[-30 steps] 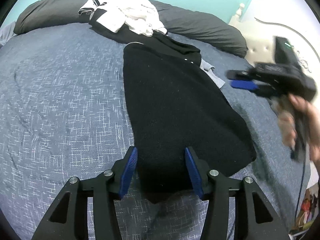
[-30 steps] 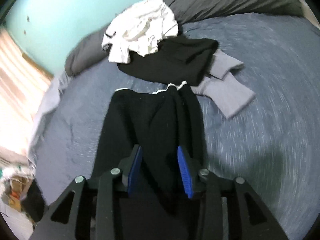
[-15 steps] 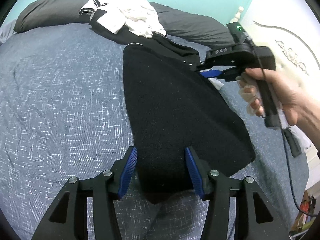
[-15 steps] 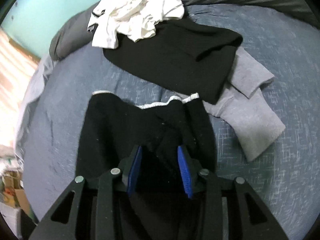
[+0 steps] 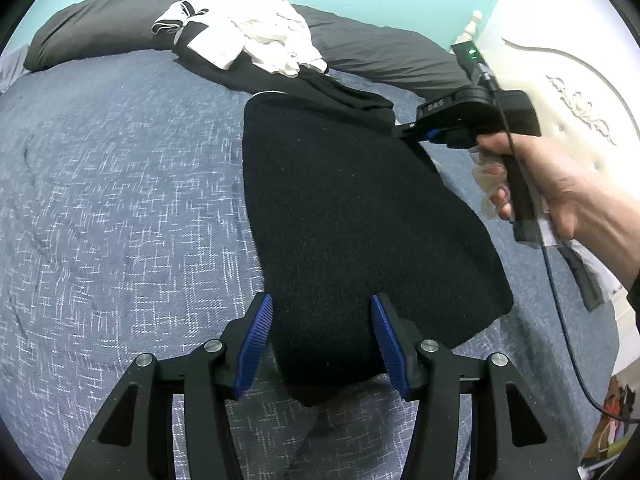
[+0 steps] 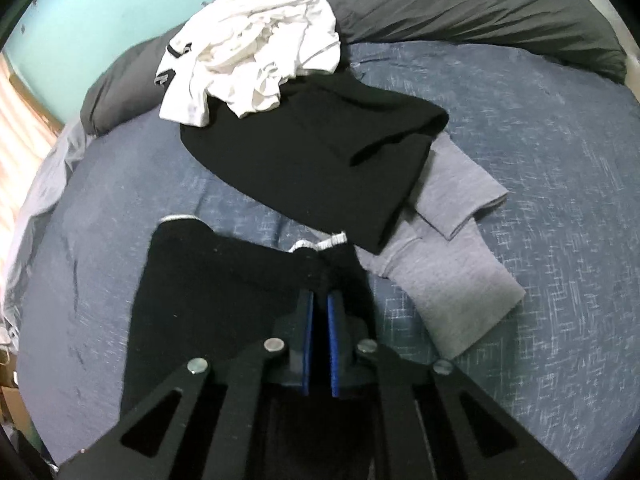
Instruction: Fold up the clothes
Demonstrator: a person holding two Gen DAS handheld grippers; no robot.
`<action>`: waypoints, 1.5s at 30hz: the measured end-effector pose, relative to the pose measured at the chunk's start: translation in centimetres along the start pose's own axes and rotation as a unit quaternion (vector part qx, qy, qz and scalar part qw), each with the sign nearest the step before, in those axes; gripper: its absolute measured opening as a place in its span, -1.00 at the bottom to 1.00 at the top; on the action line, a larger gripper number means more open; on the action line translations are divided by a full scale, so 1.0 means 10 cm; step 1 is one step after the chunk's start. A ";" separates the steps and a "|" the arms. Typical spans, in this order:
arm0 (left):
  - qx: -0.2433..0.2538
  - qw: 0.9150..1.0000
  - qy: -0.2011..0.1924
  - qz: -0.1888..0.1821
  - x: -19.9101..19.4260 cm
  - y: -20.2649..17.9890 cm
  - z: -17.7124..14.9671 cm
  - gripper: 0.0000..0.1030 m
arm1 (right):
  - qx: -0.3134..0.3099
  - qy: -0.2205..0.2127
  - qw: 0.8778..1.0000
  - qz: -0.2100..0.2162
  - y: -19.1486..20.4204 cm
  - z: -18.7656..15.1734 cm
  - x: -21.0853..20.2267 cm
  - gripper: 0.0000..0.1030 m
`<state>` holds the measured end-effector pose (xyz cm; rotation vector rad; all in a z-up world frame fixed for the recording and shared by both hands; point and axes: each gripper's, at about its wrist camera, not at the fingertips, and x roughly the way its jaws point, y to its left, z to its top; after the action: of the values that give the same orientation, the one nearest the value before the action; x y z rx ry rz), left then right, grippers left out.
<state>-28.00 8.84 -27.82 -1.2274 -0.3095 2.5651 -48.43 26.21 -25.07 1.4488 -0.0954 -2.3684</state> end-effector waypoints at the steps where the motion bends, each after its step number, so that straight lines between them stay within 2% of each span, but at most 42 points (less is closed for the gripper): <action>1: -0.001 1.000 0.000 -0.001 0.00 0.01 0.00 0.07 | 0.001 0.000 1.000 0.001 -0.01 -0.01 0.02 -0.88; 5: -0.004 1.000 0.001 -0.003 0.01 0.03 -0.01 0.09 | 0.004 -0.003 1.000 0.004 -0.02 -0.04 0.03 -0.82; 6: -0.003 1.000 0.001 -0.002 0.01 0.02 -0.01 0.09 | 0.002 -0.012 1.000 0.000 -0.03 -0.03 -0.04 -0.75; 8: -0.004 1.000 0.002 -0.002 0.01 0.02 -0.02 0.09 | -0.001 -0.036 0.999 -0.006 -0.06 -0.03 -0.21 -0.74; 12: -0.005 1.000 0.004 -0.002 0.02 0.04 -0.02 0.09 | 0.004 -0.052 0.998 0.046 -0.09 -0.15 -0.52 -0.74; 14: -0.005 1.000 0.005 0.001 0.02 0.02 -0.02 0.09 | -0.009 -0.042 0.996 0.077 0.00 -0.25 -0.58 -0.74; 16: -0.001 1.000 0.008 0.005 0.03 0.01 -0.01 0.09 | -0.030 -0.007 0.996 0.085 0.12 -0.40 -0.51 -0.74; 20: 0.002 1.000 0.013 0.009 0.03 0.00 -0.02 0.09 | -0.050 0.047 0.996 0.052 0.20 -0.63 -0.26 -0.75; 21: 0.003 1.000 0.014 0.010 0.03 -0.01 -0.02 0.09 | -0.048 0.050 0.997 0.041 0.18 -0.66 -0.24 -0.85; 25: 0.004 1.000 0.018 0.012 0.03 -0.01 -0.03 0.09 | -0.010 0.009 1.000 0.026 0.00 -0.66 -0.41 -0.88; 26: 0.004 1.000 0.018 0.012 0.03 -0.01 -0.03 0.09 | -0.001 0.001 1.000 0.029 -0.02 -0.65 -0.46 -0.75; 28: 0.002 1.000 0.019 0.012 0.03 -0.01 -0.03 0.09 | 0.012 -0.004 0.999 0.044 -0.06 -0.61 -0.51 -0.73; 30: 0.001 1.000 0.018 0.013 0.03 -0.01 -0.03 0.10 | 0.008 0.013 0.998 0.059 -0.02 -0.59 -0.47 -0.48; 35: 0.000 1.000 0.017 0.014 0.03 -0.02 -0.03 0.10 | -0.015 0.051 0.998 0.031 0.10 -0.69 -0.24 -0.46; 37: 0.000 1.000 0.017 0.014 0.04 -0.02 -0.03 0.10 | -0.013 0.052 0.998 0.031 0.09 -0.71 -0.18 -0.46; 38: 0.001 1.000 0.017 0.014 0.04 -0.02 -0.03 0.10 | -0.015 0.050 0.998 0.030 0.09 -0.73 -0.17 -0.51; 39: 0.000 1.000 0.017 0.014 0.03 -0.02 -0.03 0.10 | -0.022 0.047 0.998 0.026 0.09 -0.74 -0.18 -0.72; 41: 0.000 1.000 0.017 0.014 0.03 -0.02 -0.03 0.10 | -0.026 0.038 0.999 0.023 0.06 -0.76 -0.22 -0.92; 45: -0.002 1.000 0.018 0.017 0.03 -0.03 -0.03 0.10 | -0.033 0.018 0.999 0.019 0.01 -0.80 -0.31 -0.96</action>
<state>-27.88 9.22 -28.10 -1.2886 -0.2886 2.5697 -40.15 28.17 -26.17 1.4444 -0.0345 -2.2926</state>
